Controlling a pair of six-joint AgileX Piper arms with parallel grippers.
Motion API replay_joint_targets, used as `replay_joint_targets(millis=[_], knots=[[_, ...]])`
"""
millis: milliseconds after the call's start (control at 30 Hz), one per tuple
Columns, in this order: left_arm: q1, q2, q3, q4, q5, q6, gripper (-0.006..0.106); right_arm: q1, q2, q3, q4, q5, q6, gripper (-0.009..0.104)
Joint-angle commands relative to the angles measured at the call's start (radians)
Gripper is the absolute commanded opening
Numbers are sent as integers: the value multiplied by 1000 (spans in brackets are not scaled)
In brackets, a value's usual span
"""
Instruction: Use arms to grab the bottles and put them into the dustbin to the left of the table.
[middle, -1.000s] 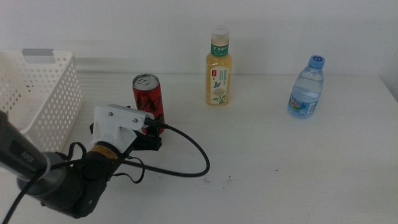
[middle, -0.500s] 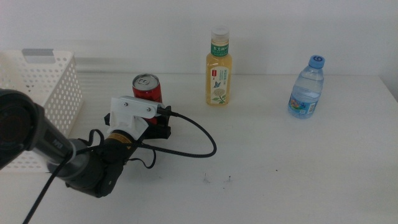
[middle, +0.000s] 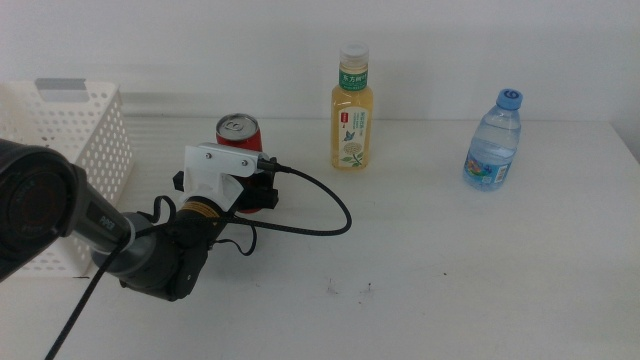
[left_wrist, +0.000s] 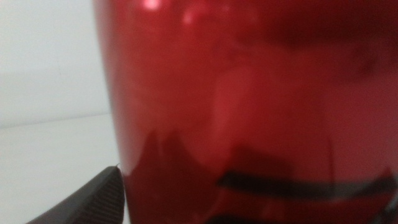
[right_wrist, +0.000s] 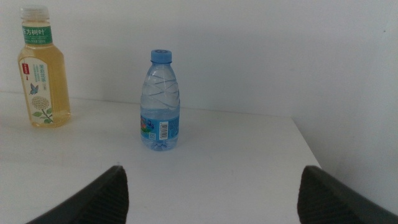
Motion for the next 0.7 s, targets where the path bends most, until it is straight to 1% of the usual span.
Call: replay_joint_targets(millis=[0, 100, 300, 367, 467, 533, 667], knots=[[3, 5, -8, -12, 7, -2, 93, -4, -4, 4, 0, -9, -2, 80], [3, 5, -8, -2, 8, -1, 86, -4, -4, 4, 0, -9, -2, 80], [3, -19, 3, 0, -1, 46, 60, -4, -4, 4, 0, -9, 1, 80], [3, -60, 32, -13, 1, 73, 51, -4, -4, 4, 0, -9, 1, 80], [3, -133, 86, -62, 1, 109, 41, -4, -4, 4, 0, -9, 1, 80], [3, -171, 117, -75, 1, 97, 35, -4, -4, 4, 0, -9, 1, 80], [1, -260, 190, -71, 19, 57, 26, -4, -4, 4, 0, -9, 1, 80]])
